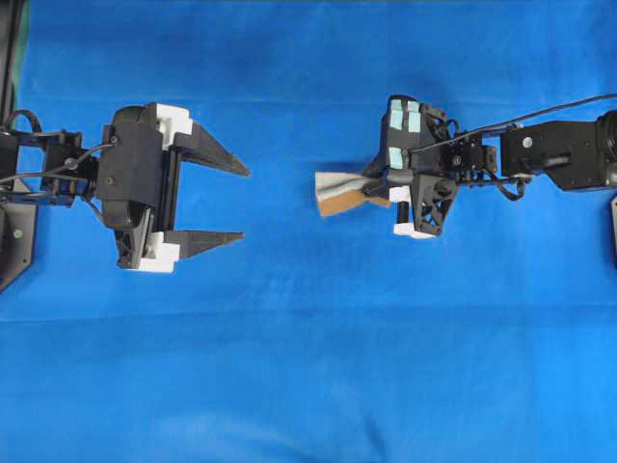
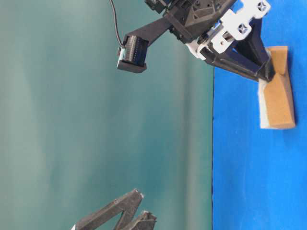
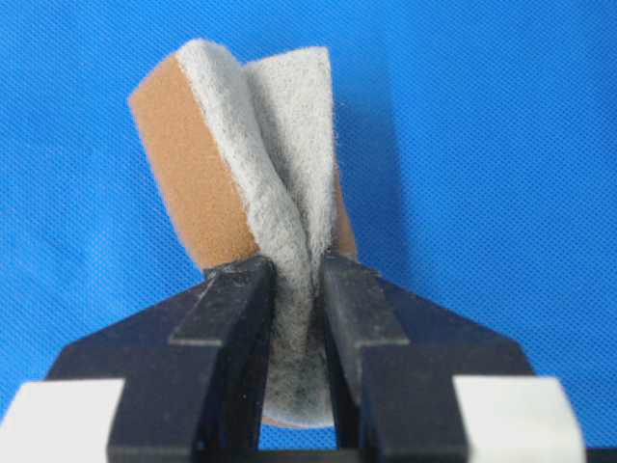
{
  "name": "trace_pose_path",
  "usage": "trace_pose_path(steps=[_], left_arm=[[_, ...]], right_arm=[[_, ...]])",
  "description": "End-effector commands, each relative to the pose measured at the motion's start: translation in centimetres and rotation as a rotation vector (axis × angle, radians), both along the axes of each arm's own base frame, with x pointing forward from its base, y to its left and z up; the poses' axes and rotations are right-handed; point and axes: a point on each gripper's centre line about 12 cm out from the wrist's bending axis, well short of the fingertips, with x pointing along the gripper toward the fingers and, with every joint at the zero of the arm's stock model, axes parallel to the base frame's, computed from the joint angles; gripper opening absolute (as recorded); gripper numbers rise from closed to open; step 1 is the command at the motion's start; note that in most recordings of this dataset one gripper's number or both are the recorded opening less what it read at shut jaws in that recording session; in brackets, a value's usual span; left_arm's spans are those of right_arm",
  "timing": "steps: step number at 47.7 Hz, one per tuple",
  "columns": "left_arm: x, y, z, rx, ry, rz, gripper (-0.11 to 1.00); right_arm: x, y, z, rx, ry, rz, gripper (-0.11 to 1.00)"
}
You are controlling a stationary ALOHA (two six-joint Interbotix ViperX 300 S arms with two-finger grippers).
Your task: Hand over the sponge with the left arm and wipe it with the right arm.
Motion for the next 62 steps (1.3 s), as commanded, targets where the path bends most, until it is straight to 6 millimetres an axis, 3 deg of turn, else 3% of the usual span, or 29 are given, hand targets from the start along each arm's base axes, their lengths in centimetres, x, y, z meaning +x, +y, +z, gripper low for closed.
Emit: trace_pose_path(steps=[1,19,26,30,37,49,55,62], left_arm=[[0.2,-0.1,0.9,-0.002,-0.031,-0.002,0.89],[0.2,0.0,0.9,-0.002,-0.031,-0.001,0.89],[0.2,-0.1,0.9,-0.002,-0.032,-0.002,0.89],[0.2,-0.1,0.9,-0.002,-0.031,-0.002,0.89],[0.2,-0.1,0.9,-0.003,-0.031,-0.002,0.89],[0.2,-0.1,0.9,0.001,-0.032,-0.003,0.89],[0.2,-0.1,0.9,0.005,-0.031,-0.005,0.89],[0.2,-0.1,0.9,0.007,-0.031,-0.006,0.89]], right_arm=[[0.7,0.2,0.9,0.000,-0.044,0.005,0.23],[0.8,0.8,0.9,0.008,-0.044,0.016,0.23],[0.8,1.4,0.7,0.006,-0.032,0.032,0.60],[0.8,1.4,0.7,0.009,-0.023,0.028,0.73],[0.7,1.4,1.1,0.006,-0.018,0.027,0.73],[0.6,1.5,3.7,-0.005,-0.063,0.024,0.73],[0.2,1.4,5.6,-0.016,-0.067,0.013,0.73],[-0.8,1.3,9.1,-0.036,-0.102,0.000,0.73]])
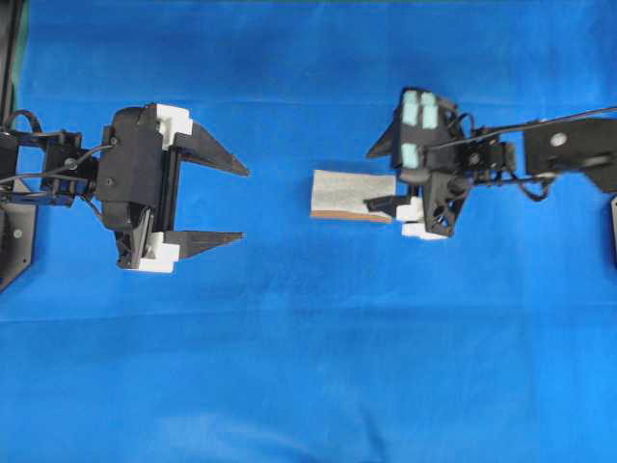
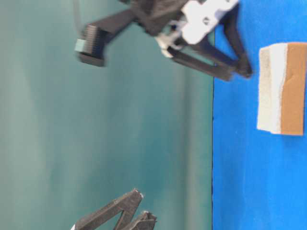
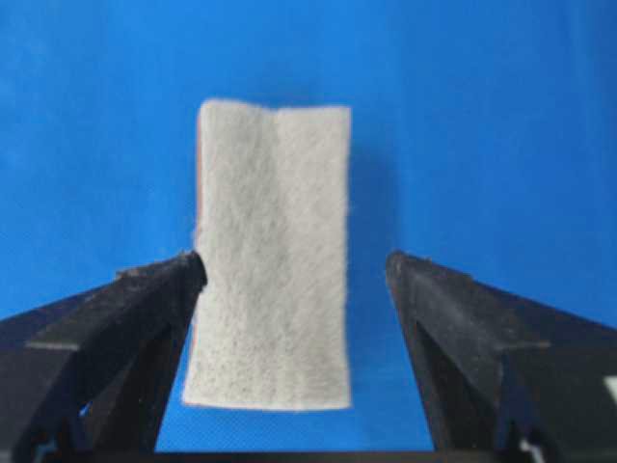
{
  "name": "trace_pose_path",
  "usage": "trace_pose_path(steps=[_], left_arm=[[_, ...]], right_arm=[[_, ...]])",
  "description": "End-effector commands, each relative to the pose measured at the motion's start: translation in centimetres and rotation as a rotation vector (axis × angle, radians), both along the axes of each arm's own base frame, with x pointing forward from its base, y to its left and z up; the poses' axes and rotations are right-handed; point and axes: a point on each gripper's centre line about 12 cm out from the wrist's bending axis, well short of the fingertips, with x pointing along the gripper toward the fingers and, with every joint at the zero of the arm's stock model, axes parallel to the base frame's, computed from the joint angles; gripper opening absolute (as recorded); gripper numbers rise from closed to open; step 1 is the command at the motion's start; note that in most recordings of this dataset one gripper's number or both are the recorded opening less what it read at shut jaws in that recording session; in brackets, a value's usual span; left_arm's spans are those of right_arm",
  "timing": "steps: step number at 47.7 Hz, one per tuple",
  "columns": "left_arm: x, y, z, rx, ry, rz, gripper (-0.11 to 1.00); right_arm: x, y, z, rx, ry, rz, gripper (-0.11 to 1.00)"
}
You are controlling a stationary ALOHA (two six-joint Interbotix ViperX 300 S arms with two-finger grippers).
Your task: Hand over the sponge with the left arm and wipe it with the right arm.
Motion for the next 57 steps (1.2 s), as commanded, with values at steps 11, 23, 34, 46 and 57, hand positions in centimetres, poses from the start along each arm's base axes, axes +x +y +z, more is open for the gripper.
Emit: trace_pose_path(steps=[11,23,34,46,57], left_arm=[[0.2,0.0,0.8,-0.016,-0.027,0.005,0.89],[0.2,0.0,0.9,-0.019,-0.029,0.006,0.89],[0.3,0.0,1.0,-0.021,-0.034,0.008,0.88],[-0.8,0.0,2.5,-0.026,-0.061,0.008,0.88],[-3.2,0.0,4.1,-0.030,-0.101,0.008,0.88]], right_arm=[[-2.1,0.9,7.1,-0.027,-0.144,0.007,0.73],[-2.2,1.0,7.1,-0.021,-0.158,0.008,0.73],[-2.2,1.1,7.1,-0.012,-0.169,0.006,0.73],[-4.3,1.3,9.4,-0.022,-0.222,0.000,0.73],[-8.7,1.7,11.6,-0.033,-0.295,-0.008,0.73]])
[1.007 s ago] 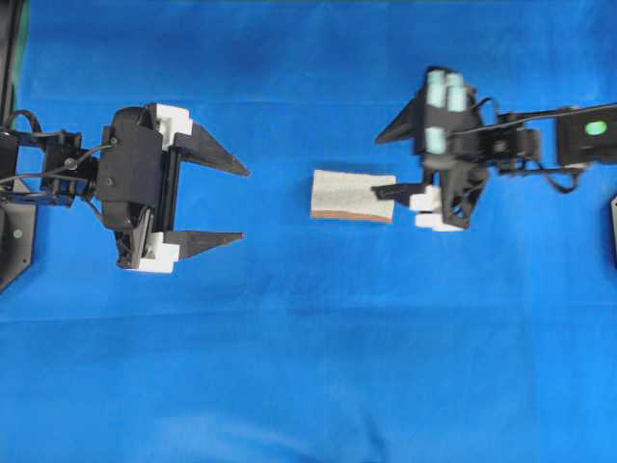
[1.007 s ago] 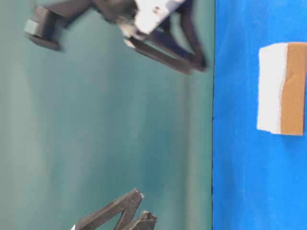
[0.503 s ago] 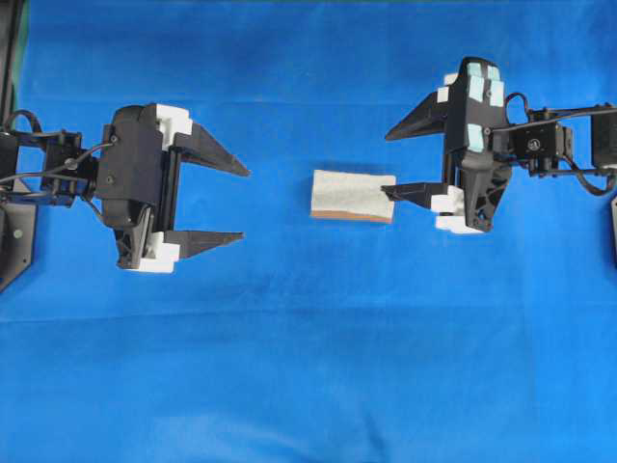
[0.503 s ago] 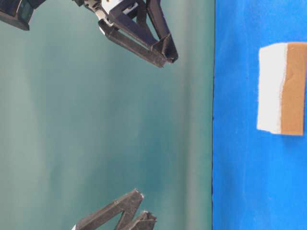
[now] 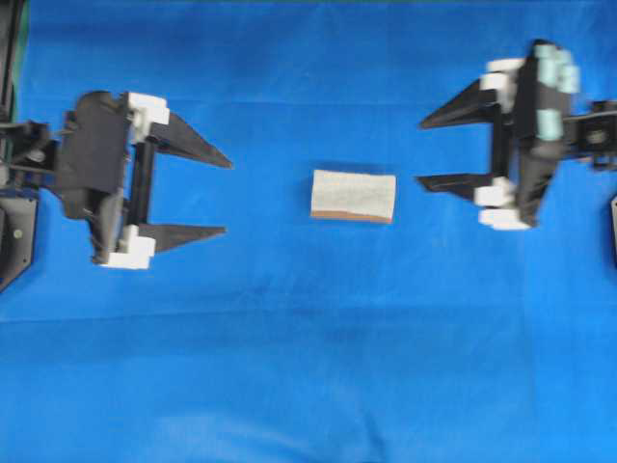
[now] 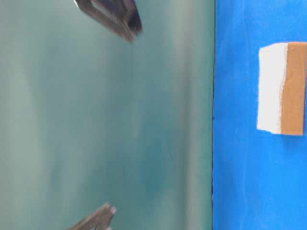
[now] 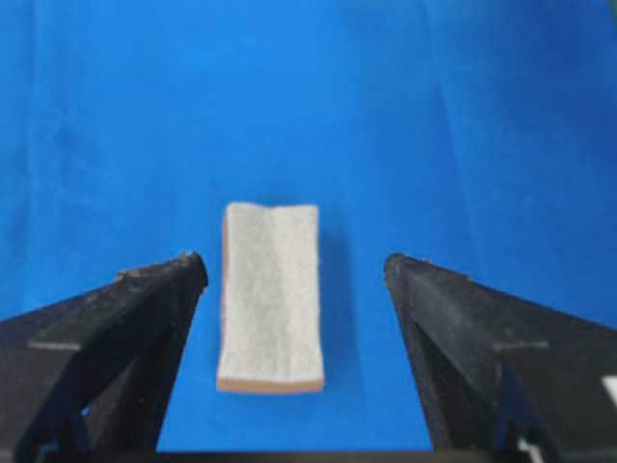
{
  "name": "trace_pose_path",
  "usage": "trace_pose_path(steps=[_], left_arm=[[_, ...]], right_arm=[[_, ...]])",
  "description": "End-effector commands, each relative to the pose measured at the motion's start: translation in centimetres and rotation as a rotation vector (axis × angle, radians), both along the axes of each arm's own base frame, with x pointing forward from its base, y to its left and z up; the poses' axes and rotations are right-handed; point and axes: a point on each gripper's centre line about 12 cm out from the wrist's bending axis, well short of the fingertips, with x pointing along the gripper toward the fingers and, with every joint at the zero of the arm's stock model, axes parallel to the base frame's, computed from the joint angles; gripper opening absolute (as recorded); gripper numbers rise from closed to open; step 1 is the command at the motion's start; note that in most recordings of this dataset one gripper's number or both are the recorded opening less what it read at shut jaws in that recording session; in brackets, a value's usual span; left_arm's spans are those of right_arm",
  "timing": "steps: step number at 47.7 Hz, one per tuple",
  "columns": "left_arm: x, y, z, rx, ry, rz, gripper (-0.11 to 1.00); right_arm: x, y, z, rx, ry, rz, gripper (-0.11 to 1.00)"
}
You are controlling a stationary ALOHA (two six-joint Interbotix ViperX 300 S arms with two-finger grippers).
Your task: Hand over the sponge with the left arm and wipe it with the right arm.
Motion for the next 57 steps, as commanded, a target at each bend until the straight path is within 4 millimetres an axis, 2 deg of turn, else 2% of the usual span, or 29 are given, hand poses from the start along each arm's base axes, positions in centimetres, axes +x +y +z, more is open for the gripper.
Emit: trace_pose_path(steps=[1,8,13,20,29,40,47,57], left_arm=[[-1.0,0.0,1.1,-0.003,-0.038,-0.001,0.88],[-3.2,0.0,2.0,-0.005,-0.074,-0.001,0.88],[-5.0,0.0,2.6,-0.006,-0.095,-0.002,0.88],[-7.2,0.0,2.7,-0.009,-0.115,-0.003,0.88],[-9.9,0.0,1.5,-0.020,-0.149,0.000,0.88],[-12.5,0.0,-0.7,-0.057,-0.173,0.010,0.88],[-13.5,0.1,-1.9,-0.067,-0.166,0.012,0.87],[-14.0,0.1,-2.0,-0.069,-0.180,0.012,0.87]], right_arm=[[-1.5,0.2,1.8,-0.004,-0.059,-0.003,0.73],[-4.4,0.6,3.1,-0.012,-0.097,-0.009,0.73],[-6.5,0.6,3.4,-0.015,-0.108,-0.020,0.72],[-8.9,0.8,2.8,-0.018,-0.129,-0.027,0.72],[-11.1,1.1,0.5,-0.001,-0.143,-0.029,0.72],[-12.4,1.5,-2.0,0.057,-0.160,-0.028,0.71],[-12.4,1.6,-1.9,0.068,-0.191,-0.024,0.70],[-12.4,1.6,-1.9,0.066,-0.193,-0.024,0.69]])
